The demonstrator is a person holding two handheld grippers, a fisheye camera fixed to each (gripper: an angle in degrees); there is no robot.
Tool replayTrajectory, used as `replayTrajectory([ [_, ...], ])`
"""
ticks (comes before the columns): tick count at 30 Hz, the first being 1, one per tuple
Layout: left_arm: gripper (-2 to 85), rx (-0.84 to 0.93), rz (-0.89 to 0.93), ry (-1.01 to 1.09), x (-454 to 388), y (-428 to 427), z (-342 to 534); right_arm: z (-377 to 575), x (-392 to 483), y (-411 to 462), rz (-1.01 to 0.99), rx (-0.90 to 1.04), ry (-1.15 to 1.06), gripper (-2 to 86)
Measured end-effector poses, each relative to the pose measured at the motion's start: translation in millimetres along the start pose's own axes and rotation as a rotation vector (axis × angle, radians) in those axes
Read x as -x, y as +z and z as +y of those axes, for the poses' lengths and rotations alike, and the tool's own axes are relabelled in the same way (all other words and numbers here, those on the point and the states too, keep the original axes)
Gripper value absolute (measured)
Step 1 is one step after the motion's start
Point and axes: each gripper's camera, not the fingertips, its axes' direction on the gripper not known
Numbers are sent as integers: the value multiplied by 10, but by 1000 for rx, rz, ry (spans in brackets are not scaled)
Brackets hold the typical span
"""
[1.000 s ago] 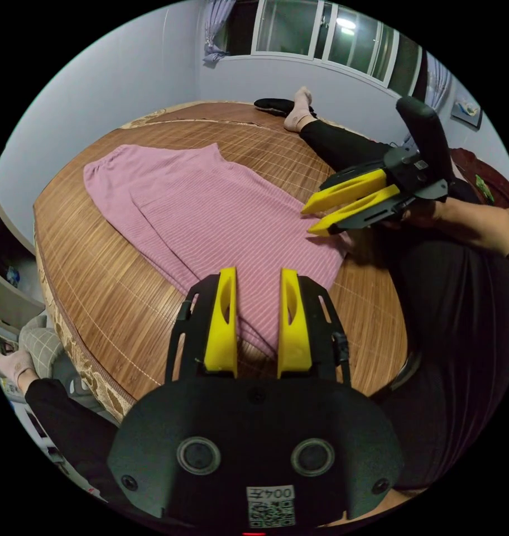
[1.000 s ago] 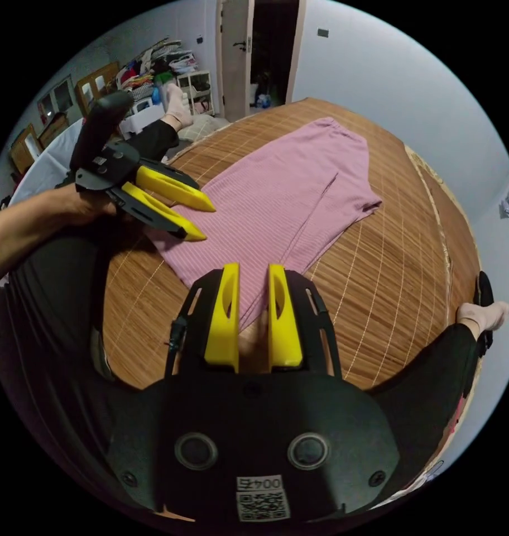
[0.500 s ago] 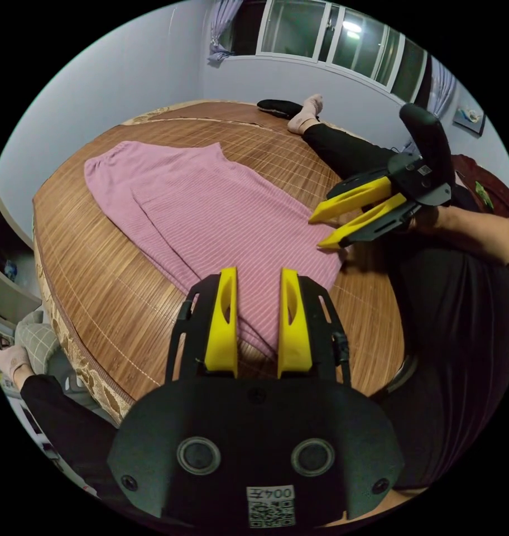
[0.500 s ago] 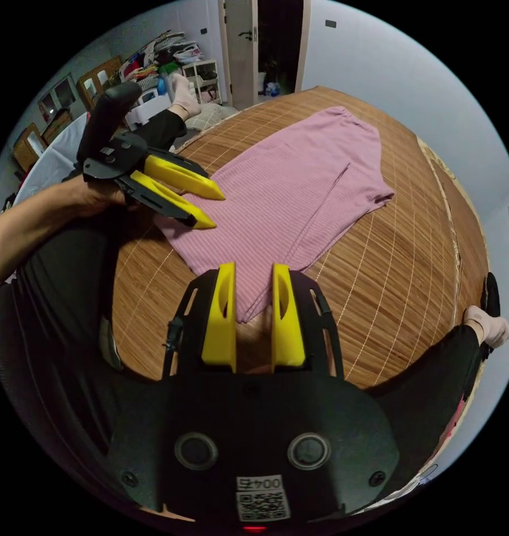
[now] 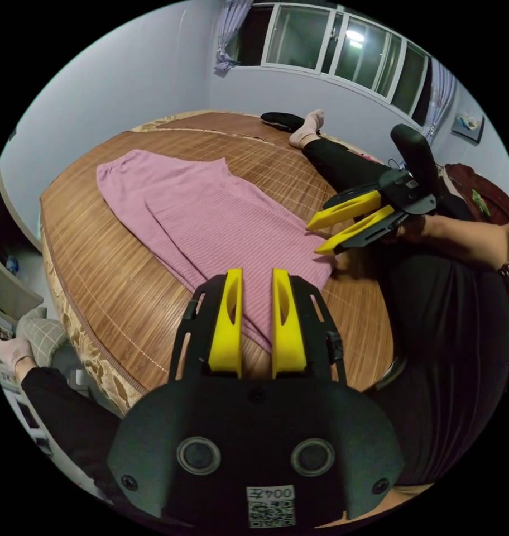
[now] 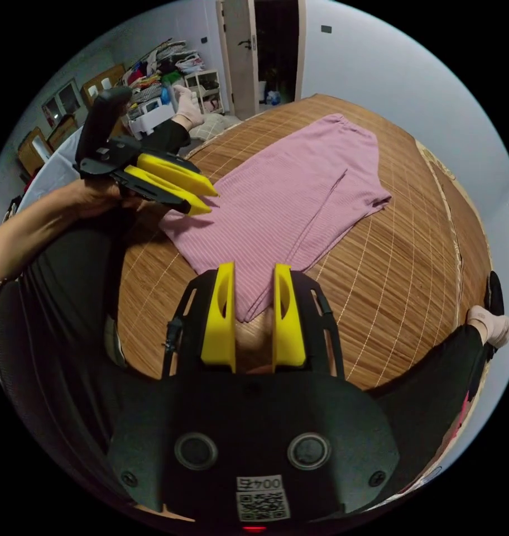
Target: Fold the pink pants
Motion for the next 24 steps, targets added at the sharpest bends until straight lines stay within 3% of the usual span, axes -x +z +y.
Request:
replayTrajectory([
  [3, 92, 25, -70, 18, -124, -77, 3, -17, 152, 9, 18, 20, -45, 109],
  [6, 103, 167, -107, 51, -217, 128, -22, -65, 303, 121, 45, 96, -89, 108],
  [12, 107, 157, -83, 31, -258, 144, -52, -69, 459, -27, 42, 40, -86, 104],
  [15, 107, 161, -99, 44, -333, 136, -65, -25, 697, -211, 65, -43, -175, 101],
  [20, 106, 156, -85, 34, -390, 116, -75, -4, 1280, -106, 160, 44, -421, 103],
  [24, 106, 154, -88, 38, -450, 101, -75, -23, 1493, 14, 223, 111, -494, 99],
])
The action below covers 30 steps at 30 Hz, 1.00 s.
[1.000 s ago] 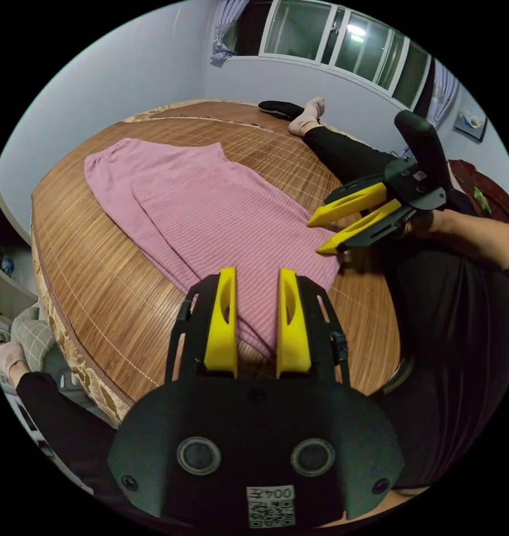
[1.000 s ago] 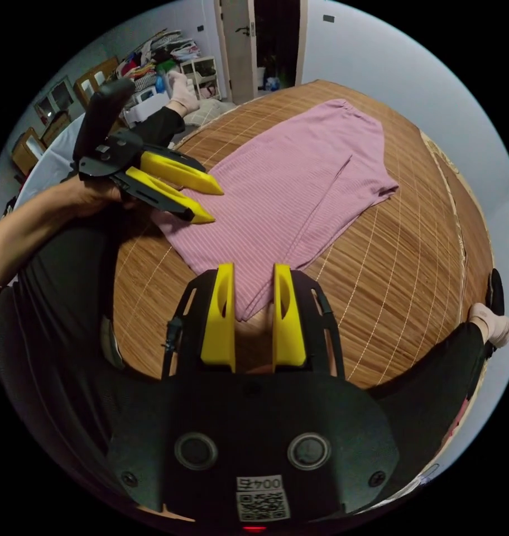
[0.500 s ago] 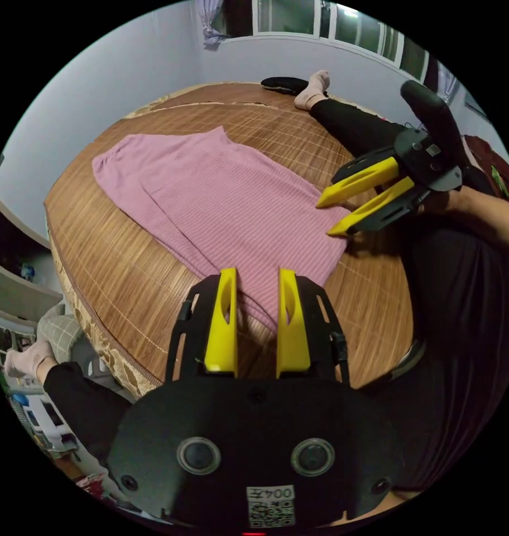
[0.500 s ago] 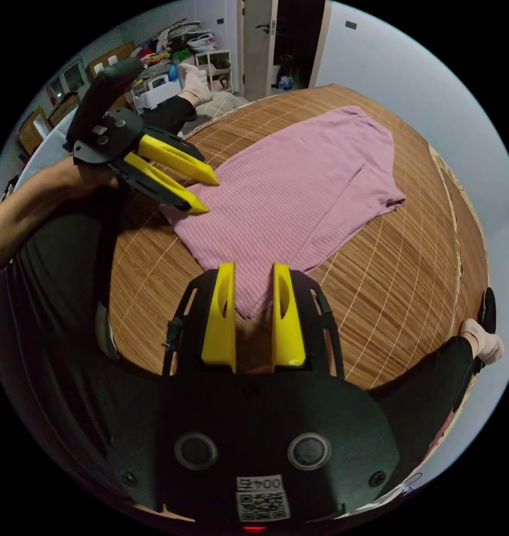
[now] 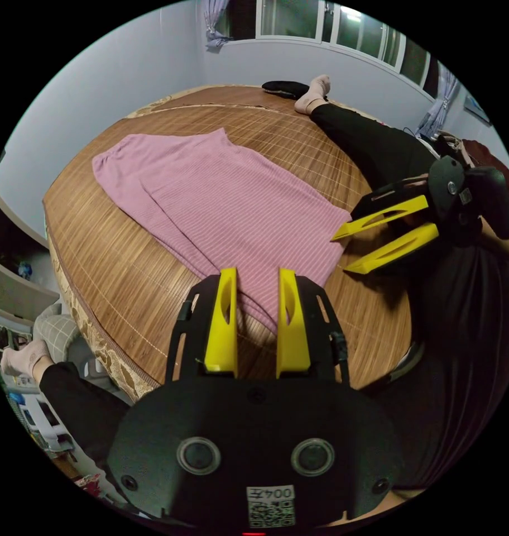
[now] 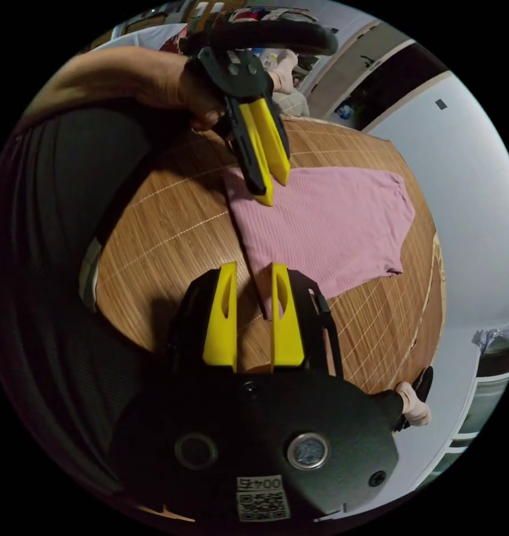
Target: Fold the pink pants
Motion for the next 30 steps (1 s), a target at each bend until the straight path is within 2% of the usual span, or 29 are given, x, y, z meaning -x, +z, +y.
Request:
replayTrajectory([
  [9, 112, -6, 2, -3, -108, -52, 9, -132, 114, -37, 60, 48, 8, 59],
  [12, 120, -67, -8, 12, -175, -199, 15, -134, 79, -99, 40, 28, 37, 50],
  [14, 120, -151, -14, 67, -306, -396, 38, -117, 21, -158, 9, 5, 71, 48],
  [17, 123, -174, 27, 186, -513, -495, 62, -91, -86, -223, -49, -24, 122, 44],
  [23, 130, -56, -68, 403, -934, -331, 53, 19, -360, -372, -173, -115, 261, 41],
  [27, 90, 32, -149, 371, -903, -192, 16, 72, -456, -441, -219, -158, 305, 43],
  [30, 71, -16, -103, 299, -740, -270, 28, 55, -430, -509, -184, -170, 295, 54],
])
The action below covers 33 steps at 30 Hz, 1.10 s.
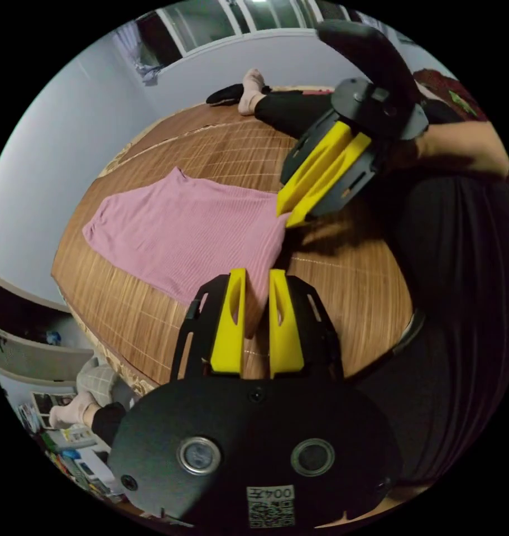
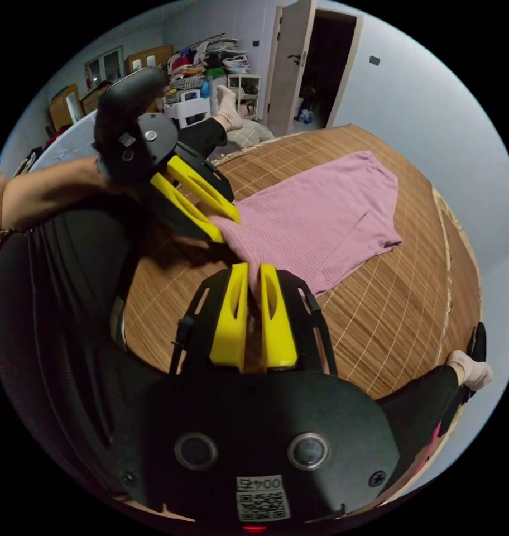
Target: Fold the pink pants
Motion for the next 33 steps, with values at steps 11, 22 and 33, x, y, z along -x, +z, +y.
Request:
replayTrajectory([
  [11, 47, -91, 132, -107, 466, 1, 234, -271, 554, 129, 328, 56, -331, 90],
  [22, 21, -412, 295, -316, 1446, -327, 954, -364, 126, -208, 198, 65, -208, 51],
  [33, 2, -272, 237, -462, 2121, 300, 826, -240, -130, -1149, -153, 16, -241, 50],
])
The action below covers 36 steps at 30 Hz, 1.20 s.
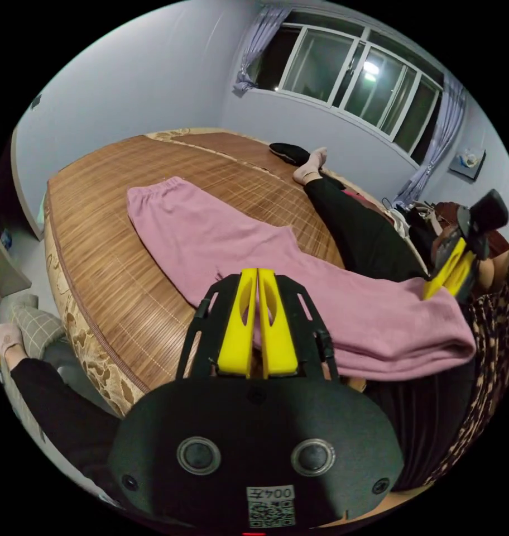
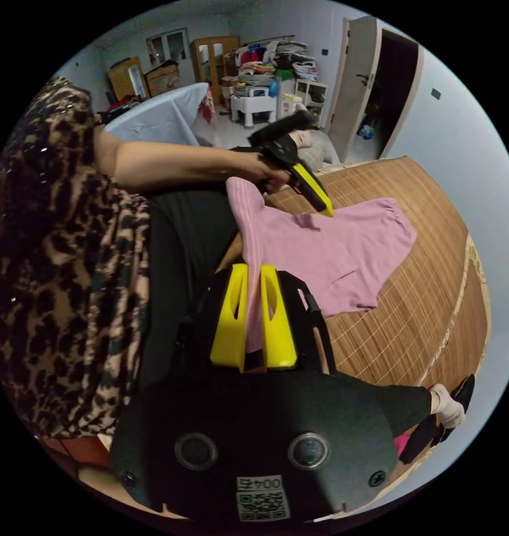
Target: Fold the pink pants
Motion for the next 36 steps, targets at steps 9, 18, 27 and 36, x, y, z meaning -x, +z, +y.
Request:
replayTrajectory([
  [9, 1, 311, 59, 40, 389, 847, -36, 7, -25, -393, -53, 40, -122, 50],
  [18, 1, 272, 150, -54, 1057, 999, -46, -262, -982, -764, 176, -37, -117, 43],
  [27, 1, 158, 232, -356, 2066, 1024, 135, -953, -2737, -397, 232, -6, -106, 49],
  [36, 4, 32, 278, -617, 2869, 1028, 395, -748, -4349, 666, 354, 9, 350, 81],
])
